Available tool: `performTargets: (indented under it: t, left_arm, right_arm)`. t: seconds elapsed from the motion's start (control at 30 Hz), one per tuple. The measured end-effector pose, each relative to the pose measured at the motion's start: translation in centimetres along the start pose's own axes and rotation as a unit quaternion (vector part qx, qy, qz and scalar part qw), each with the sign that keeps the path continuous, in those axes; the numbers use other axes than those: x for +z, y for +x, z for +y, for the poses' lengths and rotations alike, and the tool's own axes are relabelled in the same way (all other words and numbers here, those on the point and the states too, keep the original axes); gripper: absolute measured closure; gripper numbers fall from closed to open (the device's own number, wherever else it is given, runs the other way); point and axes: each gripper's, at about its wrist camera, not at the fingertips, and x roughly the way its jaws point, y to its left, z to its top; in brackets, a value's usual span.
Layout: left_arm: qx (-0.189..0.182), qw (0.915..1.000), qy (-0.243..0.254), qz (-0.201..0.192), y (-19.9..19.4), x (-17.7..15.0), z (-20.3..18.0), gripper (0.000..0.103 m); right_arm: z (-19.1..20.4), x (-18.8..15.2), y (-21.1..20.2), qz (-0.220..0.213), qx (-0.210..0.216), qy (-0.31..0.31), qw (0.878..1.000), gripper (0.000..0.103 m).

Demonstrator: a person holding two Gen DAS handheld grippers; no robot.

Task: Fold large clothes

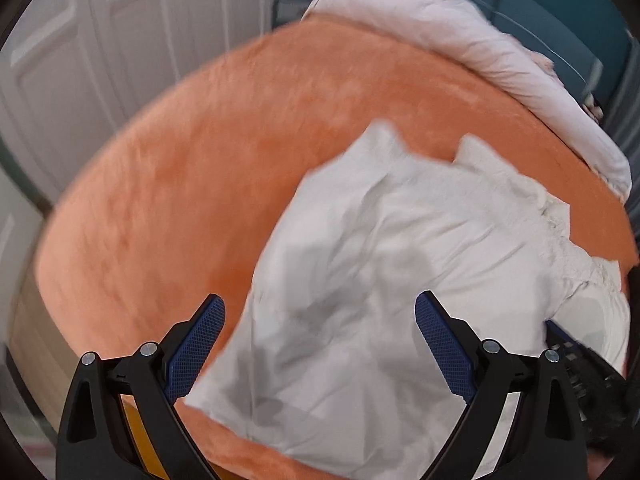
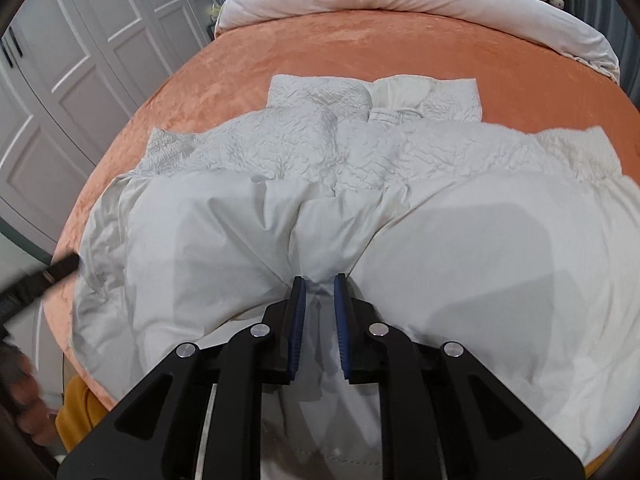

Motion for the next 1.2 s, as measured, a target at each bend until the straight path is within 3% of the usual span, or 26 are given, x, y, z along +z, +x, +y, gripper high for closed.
performTargets:
  t: [0.1,0.23,0.33,0.43,0.6,0.67,0.73,0.83,0.9,1.2]
  left_arm:
    - [-0.042,0.9969,-0.061,0.028,1.9,-0.9,3.4,0.009]
    - [-0.071,0.9916,-0.106,0.022,3.2,-1.3,5.9,0.009]
    - [-0.084,0.9915,-0.099,0.006,4.1,-1.0,6.1,0.009]
    - [-0.119,0.9867,-0.109,0.021,5.8,-1.1,6.3,0.006]
    - [-0.112,0.9917,-0.063,-0.005,6.2,-1.0,4.3,0.006]
    - [-0.135,0.9896,-0.050,0.000,6.3,-0.7,3.2,0.015]
    - [-0.153,0.9869,-0.051,0.007,6.2,-0.5,2.8,0.042]
    - [-0.180,0.9823,-0.053,0.005,4.8,0.1,1.9,0.073]
    - [-0.188,0.9813,-0.041,-0.003,3.4,0.5,1.1,0.083]
    - [-0.216,0.9744,0.028,-0.055,-4.5,1.4,-5.5,0.089]
  right_arm:
    - [0.1,1.6,-2.2,-0.022,0.014,0.005,1.000,0.087]
    - [-0.3,4.0,-2.4,-0.025,0.002,0.005,1.000,0.087]
    - [-0.6,4.9,0.2,0.007,-0.018,-0.001,1.000,0.087]
    - [-1.0,4.6,2.8,0.031,-0.015,0.004,0.999,0.088]
    - [-0.7,4.0,4.3,0.031,-0.028,-0.012,0.999,0.088]
    - [-0.8,4.1,4.6,0.032,-0.030,-0.017,0.999,0.088]
    - [-0.8,4.2,4.8,0.031,-0.031,-0.017,0.999,0.088]
    - [-0.9,4.1,4.8,0.026,-0.029,-0.018,0.999,0.088]
    - [-1.0,4.0,4.9,0.023,-0.029,-0.020,0.999,0.088]
    - [-1.7,3.8,4.9,0.021,-0.014,-0.001,1.000,0.088]
